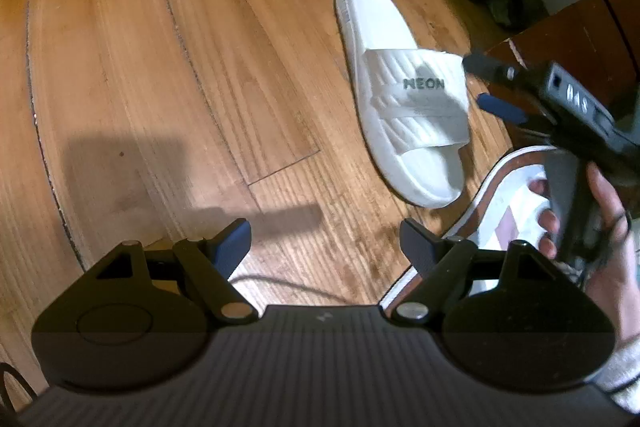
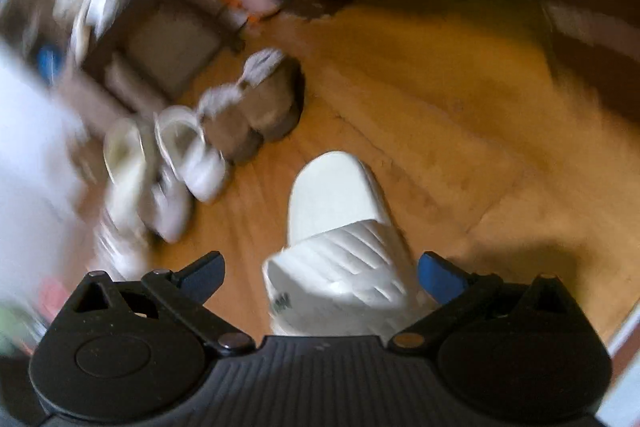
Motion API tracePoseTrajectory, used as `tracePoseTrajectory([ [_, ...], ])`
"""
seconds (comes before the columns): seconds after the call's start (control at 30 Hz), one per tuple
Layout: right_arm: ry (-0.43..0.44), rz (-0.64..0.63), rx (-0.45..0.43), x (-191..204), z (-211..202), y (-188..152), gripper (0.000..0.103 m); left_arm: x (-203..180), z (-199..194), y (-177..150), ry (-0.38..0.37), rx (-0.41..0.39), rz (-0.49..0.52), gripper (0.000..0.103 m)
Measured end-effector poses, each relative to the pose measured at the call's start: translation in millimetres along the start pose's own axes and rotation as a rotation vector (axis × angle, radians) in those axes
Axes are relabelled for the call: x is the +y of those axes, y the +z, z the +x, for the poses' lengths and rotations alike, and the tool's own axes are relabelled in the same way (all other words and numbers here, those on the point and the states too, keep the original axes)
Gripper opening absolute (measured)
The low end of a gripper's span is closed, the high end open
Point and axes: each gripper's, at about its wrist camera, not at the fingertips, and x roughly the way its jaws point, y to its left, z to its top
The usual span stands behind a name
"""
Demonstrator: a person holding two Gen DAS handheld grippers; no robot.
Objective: Organize scattered shoes
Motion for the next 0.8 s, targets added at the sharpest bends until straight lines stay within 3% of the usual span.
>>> tracePoseTrajectory([
  [0.07, -0.106, -0.186, 0.027, 33.2, -0.2, -8.4, 0.103, 2.3, -0.6, -0.4, 0.007, 0.001, -0.011, 0.081],
  [0.13, -0.221, -0.292, 0.015, 56.5, -0.5, -22.6, 0.103, 4.5, 1.7, -0.2, 0.019, 0.001, -0.025, 0.081],
  [0.27, -0.389, -0.437, -0.008, 84.0, 13.0, -44.0, 0.103, 9.7, -3.6, -0.4, 0.032, -0.004, -0.027, 0.081],
  [0.33, -0.426, -0.477, 0.017, 94.1, 25.4, -50.7, 0.103, 11.0, -5.7, -0.9, 0.036, -0.006, -0.025, 0.081],
  [0.5, -0.462, -0.479, 0.118, 88.0, 46.9, -50.8, 0.102, 13.5, -5.1, -2.9, 0.035, -0.003, -0.034, 0.081],
  [0.8, -0.467, -0.253, 0.18, 41.4, 31.5, -42.6, 0.094, 17.1, -5.0, -1.7, 0.03, 0.0, -0.032, 0.081],
])
